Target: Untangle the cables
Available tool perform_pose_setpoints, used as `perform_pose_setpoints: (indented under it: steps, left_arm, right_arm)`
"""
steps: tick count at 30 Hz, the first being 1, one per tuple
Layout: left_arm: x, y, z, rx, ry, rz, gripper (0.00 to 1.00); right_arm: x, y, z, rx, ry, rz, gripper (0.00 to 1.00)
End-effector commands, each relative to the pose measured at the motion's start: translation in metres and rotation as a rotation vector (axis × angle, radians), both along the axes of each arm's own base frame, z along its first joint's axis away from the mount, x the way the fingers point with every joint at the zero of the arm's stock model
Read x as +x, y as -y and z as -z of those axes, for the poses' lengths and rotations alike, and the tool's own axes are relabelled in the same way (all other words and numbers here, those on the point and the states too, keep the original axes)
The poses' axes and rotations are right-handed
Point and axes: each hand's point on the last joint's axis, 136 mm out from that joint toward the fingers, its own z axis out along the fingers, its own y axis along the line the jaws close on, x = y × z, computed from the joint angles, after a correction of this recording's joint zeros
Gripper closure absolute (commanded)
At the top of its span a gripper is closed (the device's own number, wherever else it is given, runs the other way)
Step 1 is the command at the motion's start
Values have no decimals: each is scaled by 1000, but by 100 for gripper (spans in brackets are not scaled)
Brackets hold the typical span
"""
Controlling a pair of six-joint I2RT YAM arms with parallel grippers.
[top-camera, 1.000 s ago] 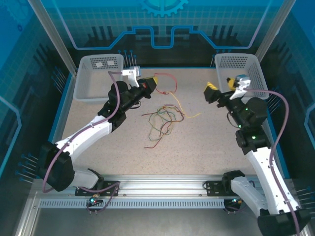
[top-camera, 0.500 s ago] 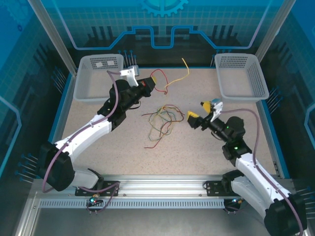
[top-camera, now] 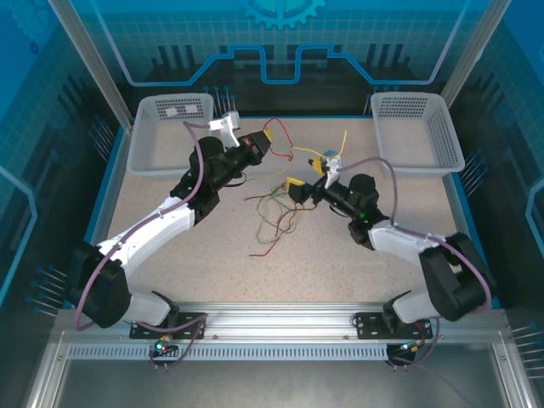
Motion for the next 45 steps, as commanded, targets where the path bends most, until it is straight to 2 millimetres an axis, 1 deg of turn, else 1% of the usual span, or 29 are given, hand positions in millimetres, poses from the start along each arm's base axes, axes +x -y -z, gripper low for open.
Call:
perform_pose_setpoints:
  steps: [1, 3, 6, 7, 8, 9, 10, 11, 12, 13, 14, 17, 20, 22, 24, 26, 29, 32, 34, 37, 38, 43, 45]
  left_arm:
    - [-4, 6, -10, -45, 31, 32, 100]
    - [-5, 6, -9, -49, 31, 35, 100]
    - [-7, 6, -8, -63, 29, 39, 100]
    - [-7, 5, -8, -66, 31, 40, 100]
    - [-8, 6, -8, -66, 32, 42, 100]
    - [-8, 5, -7, -64, 32, 38, 100]
    - [-9, 3, -6, -57, 28, 28, 100]
    - [-9, 0, -6, -50, 32, 16, 100]
    - [-10, -5, -6, -41, 35, -1, 100]
    - [-10, -11, -4, -28, 33, -26, 100]
    - [-11, -17, -3, -18, 37, -48, 100]
    - [-8, -45, 0, 4, 31, -116, 100]
    - [-5, -82, 5, 0, 14, -194, 100]
    - [-6, -107, 7, 25, 15, -254, 100]
    - [-8, -126, 12, 72, 7, -305, 100]
    - [-11, -138, 13, 118, 9, -342, 100]
    - [-15, -153, 17, 158, 1, -384, 100]
    - [-19, -169, 19, 150, -8, -422, 100]
    - [-22, -176, 19, 151, -5, -439, 100]
    - [-26, -186, 21, 159, -9, -465, 100]
    - [-26, -189, 21, 159, -10, -471, 100]
    - [-28, -195, 23, 177, -21, -493, 100]
    - [-29, -206, 25, 181, -30, -530, 100]
  right_arm:
    - [11, -14, -25, 95, 105, -15, 0]
    - [23, -17, -28, 136, 113, 8, 0]
    - [41, -25, -25, 112, 132, 67, 1]
    - [45, -27, -26, 106, 143, 77, 6]
    - [48, -29, -26, 99, 147, 74, 12]
    - [51, -31, -24, 89, 142, 74, 26]
    - [52, -32, -23, 81, 132, 76, 43]
    - [51, -33, -22, 70, 128, 73, 55]
    - [48, -35, -22, 52, 128, 72, 71]
    - [45, -36, -20, 26, 126, 76, 96]
    - [42, -36, -19, 1, 124, 83, 100]
    - [33, -35, -11, -74, 87, 75, 100]
    - [27, -27, 1, -160, 10, 88, 100]
    - [21, -18, 5, -208, -35, 103, 100]
    - [19, -5, 6, -229, -82, 135, 100]
    - [19, 9, 5, -233, -134, 159, 100]
    - [15, 25, -2, -263, -158, 178, 100]
    - [12, 48, 9, -338, -211, 233, 100]
    - [11, 61, 7, -369, -206, 265, 100]
    - [7, 78, -2, -383, -180, 319, 100]
    - [4, 82, -3, -378, -177, 316, 100]
    - [-6, 102, -22, -354, -151, 371, 100]
    - [-11, 113, -29, -345, -145, 405, 100]
